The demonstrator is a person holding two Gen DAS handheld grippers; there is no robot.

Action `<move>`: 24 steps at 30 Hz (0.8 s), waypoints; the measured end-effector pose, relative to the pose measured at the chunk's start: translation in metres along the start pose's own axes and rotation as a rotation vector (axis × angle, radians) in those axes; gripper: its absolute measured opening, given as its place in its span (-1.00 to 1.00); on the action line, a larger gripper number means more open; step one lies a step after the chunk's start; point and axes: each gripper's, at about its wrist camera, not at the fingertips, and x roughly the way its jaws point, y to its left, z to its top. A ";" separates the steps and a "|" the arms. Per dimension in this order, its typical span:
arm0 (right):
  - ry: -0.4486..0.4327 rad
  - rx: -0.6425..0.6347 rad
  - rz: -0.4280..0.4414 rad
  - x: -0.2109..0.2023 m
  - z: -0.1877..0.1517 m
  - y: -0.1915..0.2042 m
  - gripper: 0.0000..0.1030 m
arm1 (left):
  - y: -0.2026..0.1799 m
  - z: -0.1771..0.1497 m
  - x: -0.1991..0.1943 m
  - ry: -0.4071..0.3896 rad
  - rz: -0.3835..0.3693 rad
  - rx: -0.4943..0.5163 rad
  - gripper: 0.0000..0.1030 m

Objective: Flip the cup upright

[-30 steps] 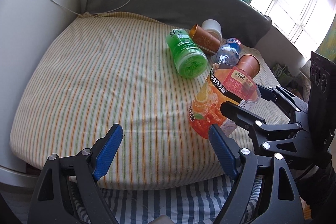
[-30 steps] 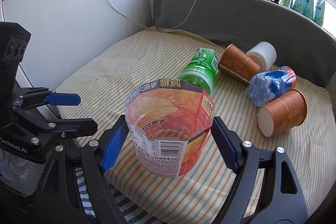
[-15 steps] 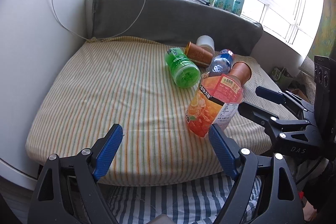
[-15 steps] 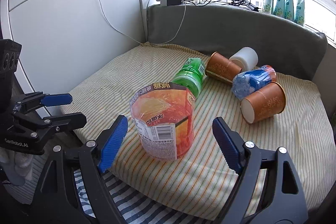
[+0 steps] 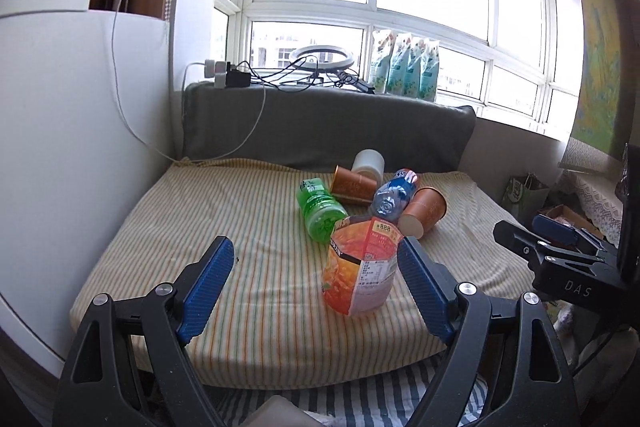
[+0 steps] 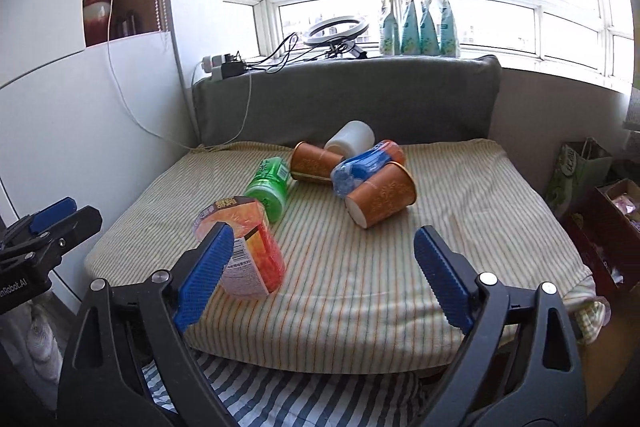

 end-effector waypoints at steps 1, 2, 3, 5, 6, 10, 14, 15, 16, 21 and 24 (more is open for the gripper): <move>-0.008 0.005 -0.009 -0.004 0.000 -0.002 0.83 | -0.003 0.000 -0.003 -0.015 0.006 0.009 0.64; -0.016 0.005 -0.013 -0.008 0.000 -0.003 0.83 | -0.005 0.000 -0.007 -0.028 0.011 0.018 0.64; -0.025 0.003 -0.018 -0.011 0.000 -0.004 0.83 | -0.007 -0.001 -0.009 -0.038 0.011 0.024 0.64; -0.038 -0.009 -0.042 -0.015 -0.001 -0.004 0.84 | -0.009 -0.001 -0.013 -0.047 0.006 0.031 0.67; -0.045 -0.014 -0.053 -0.017 -0.002 -0.004 0.85 | -0.010 -0.002 -0.014 -0.052 0.007 0.031 0.69; -0.060 -0.026 -0.062 -0.024 -0.005 -0.004 1.00 | -0.011 -0.004 -0.019 -0.063 0.010 0.025 0.69; -0.073 -0.039 -0.059 -0.028 -0.006 0.001 1.00 | -0.011 -0.006 -0.022 -0.073 0.014 0.017 0.70; -0.075 -0.039 -0.058 -0.029 -0.006 0.001 1.00 | -0.012 -0.006 -0.023 -0.079 0.019 0.023 0.70; -0.077 -0.038 -0.056 -0.030 -0.006 0.002 1.00 | -0.013 -0.006 -0.024 -0.085 0.026 0.031 0.70; -0.084 -0.032 -0.050 -0.031 -0.006 0.001 1.00 | -0.014 -0.004 -0.026 -0.089 0.027 0.040 0.70; -0.088 -0.026 -0.050 -0.031 -0.005 -0.001 1.00 | -0.014 -0.003 -0.025 -0.085 0.026 0.038 0.71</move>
